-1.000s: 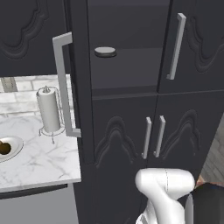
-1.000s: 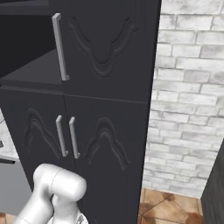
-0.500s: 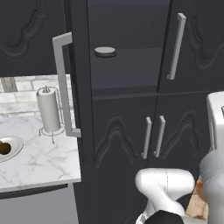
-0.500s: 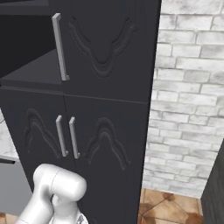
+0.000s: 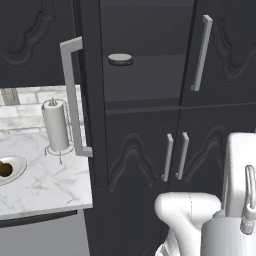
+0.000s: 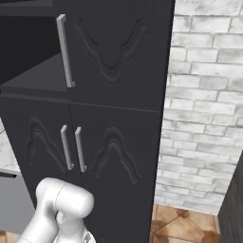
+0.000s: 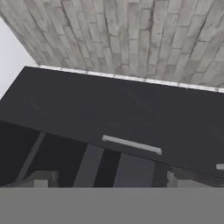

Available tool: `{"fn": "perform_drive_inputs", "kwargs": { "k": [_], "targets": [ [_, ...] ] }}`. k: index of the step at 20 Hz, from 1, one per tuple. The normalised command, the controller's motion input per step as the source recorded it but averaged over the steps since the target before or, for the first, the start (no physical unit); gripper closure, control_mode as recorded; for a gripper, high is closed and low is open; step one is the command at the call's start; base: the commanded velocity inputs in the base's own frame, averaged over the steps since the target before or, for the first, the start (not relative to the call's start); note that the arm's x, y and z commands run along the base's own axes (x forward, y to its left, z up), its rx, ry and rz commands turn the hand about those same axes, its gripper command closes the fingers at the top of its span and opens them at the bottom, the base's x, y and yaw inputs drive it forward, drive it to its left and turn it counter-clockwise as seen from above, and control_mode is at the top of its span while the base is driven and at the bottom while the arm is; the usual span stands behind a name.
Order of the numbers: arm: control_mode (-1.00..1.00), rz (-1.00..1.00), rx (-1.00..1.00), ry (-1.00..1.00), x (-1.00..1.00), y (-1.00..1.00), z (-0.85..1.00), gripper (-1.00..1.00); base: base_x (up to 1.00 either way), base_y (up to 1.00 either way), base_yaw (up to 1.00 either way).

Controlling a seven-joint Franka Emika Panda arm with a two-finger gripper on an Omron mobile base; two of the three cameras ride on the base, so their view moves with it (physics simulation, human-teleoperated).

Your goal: Pick the avocado and bread from the counter and place them on the plate. Then pick the jam from the cabinet and place it next to the plate. Lastly close the cabinet door.

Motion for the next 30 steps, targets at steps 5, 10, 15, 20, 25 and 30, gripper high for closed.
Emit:
{"fn": "perform_drive_inputs", "kwargs": {
  "k": [5, 10, 15, 20, 25, 30],
  "targets": [
    [-1.0, 0.0, -0.01, -0.17, -0.12, 0.39, -0.24, -1.0, 0.0, 0.0, 0.0],
    [-1.0, -0.01, 0.0, -0.11, -0.02, 0.34, -0.33, -1.0, 0.0, 0.0, 0.0],
    [-1.0, -0.03, 0.0, -0.08, 0.0, 0.31, -0.37, -1.0, 0.0, 0.0, 0.0],
    [-1.0, -0.03, 0.0, -0.07, 0.0, 0.26, -0.3, -1.0, 0.0, 0.0, 0.0],
    [-1.0, -0.03, 0.0, -0.05, 0.0, 0.16, -0.24, -1.0, 0.0, 0.0, 0.0],
    [-1.0, 0.0, 0.0, -0.03, 0.01, 0.11, -0.2, -1.0, 0.0, 0.0, 0.0]
  ]
}}
